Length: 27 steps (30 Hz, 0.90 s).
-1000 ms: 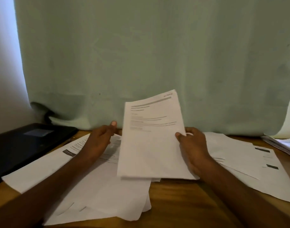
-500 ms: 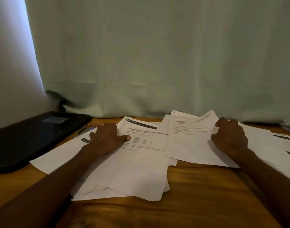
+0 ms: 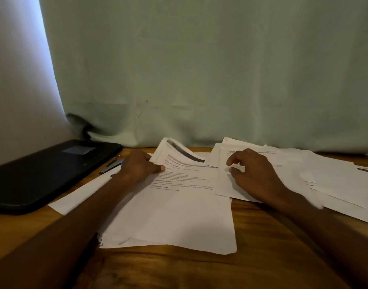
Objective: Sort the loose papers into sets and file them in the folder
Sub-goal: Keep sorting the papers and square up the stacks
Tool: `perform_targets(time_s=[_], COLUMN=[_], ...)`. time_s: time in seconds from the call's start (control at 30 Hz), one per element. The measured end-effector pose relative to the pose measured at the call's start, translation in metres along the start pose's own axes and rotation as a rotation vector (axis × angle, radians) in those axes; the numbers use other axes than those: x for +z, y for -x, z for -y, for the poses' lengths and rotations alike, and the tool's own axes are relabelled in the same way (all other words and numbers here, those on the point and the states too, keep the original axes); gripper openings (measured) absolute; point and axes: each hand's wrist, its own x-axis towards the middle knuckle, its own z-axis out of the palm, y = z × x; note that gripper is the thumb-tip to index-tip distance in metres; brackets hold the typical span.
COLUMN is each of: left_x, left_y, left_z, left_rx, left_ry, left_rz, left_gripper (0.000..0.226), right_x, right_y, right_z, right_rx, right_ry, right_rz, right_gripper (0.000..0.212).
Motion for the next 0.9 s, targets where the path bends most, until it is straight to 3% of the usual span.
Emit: perform_targets(time_s=[0.17,0.37,0.53,0.67,0.9], left_x=[-0.017,-0.022,-0.031,-0.025,-0.017], left_y=[0.001,0.003,0.006,0.011,0.010], left_z=[-0.015,-0.023,-0.026,-0.030,-0.027], left_rx=[0.117,0.175,0.198,0.188,0.198], left_ry=[0.483,0.668,0.709,0.746,0.758], left_rz=[0.008,-0.023,-0.100,-0.079,-0.014], left_gripper=[0.020,0.015,0.010,0.010,0.018], right_x=[-0.003,-0.006,-0.002,-0.008,-0.014], right_y=[-0.001,-0.003,0.000,0.003,0.007], right_z=[0.004,0.007,0.009,0.021,0.032], right_rx=[0.044,0.205,0.178,0.234,0.240], right_ry=[-0.200,-0.336,-0.351,-0.616,-0.709], right_rz=[-0.072,0.024,0.036,0.045,0.135], right_gripper=[0.031,0.054,0.040,0.034,0.026])
